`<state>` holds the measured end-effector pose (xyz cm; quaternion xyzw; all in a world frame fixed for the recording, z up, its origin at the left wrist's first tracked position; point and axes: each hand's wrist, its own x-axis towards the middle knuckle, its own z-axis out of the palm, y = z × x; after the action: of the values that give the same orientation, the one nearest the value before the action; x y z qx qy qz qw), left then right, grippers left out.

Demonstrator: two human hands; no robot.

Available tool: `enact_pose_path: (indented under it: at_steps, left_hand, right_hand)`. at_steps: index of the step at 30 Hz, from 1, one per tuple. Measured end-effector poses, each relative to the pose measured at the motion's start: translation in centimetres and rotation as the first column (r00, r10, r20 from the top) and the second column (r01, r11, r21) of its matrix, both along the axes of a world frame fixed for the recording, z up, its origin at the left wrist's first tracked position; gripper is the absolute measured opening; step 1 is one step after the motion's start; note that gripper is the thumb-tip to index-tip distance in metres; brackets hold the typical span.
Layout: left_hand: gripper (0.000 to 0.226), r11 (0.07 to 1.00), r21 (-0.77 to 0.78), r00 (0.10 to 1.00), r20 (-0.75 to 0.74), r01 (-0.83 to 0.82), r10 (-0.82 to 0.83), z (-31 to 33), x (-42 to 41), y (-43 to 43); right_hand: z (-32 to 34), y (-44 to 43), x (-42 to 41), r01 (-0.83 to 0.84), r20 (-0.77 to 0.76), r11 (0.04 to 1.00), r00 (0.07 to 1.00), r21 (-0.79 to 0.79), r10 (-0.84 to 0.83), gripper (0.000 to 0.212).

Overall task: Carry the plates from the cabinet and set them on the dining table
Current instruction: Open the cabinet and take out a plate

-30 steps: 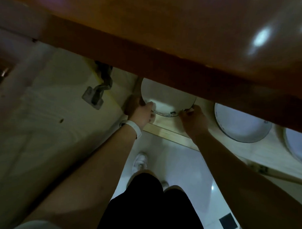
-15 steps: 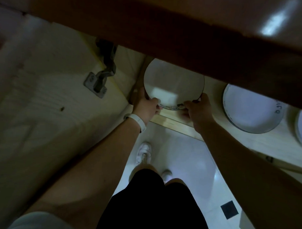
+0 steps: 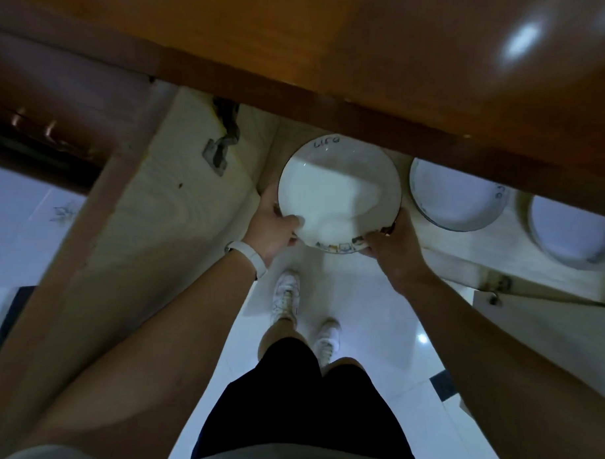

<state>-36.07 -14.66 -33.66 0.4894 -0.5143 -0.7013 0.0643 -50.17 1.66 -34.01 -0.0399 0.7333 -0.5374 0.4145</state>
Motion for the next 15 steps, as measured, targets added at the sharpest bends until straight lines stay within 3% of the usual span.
enact_pose_path:
  at_steps: [9,15]
  left_hand:
    - [0.058,0.989,0.002,0.987,0.065,0.145,-0.145,6.2,3.8,4.6]
    - [0.059,0.978,0.050,0.979,0.002,0.204,-0.205,10.3,4.2,9.0]
  right_hand:
    - [7.5,7.0,3.8,-0.030,-0.051,0.998,0.998,0.058,0.033,0.051]
    - [11.5,12.7,5.6,0.017,-0.022,0.998,1.000,0.062,-0.016,0.055]
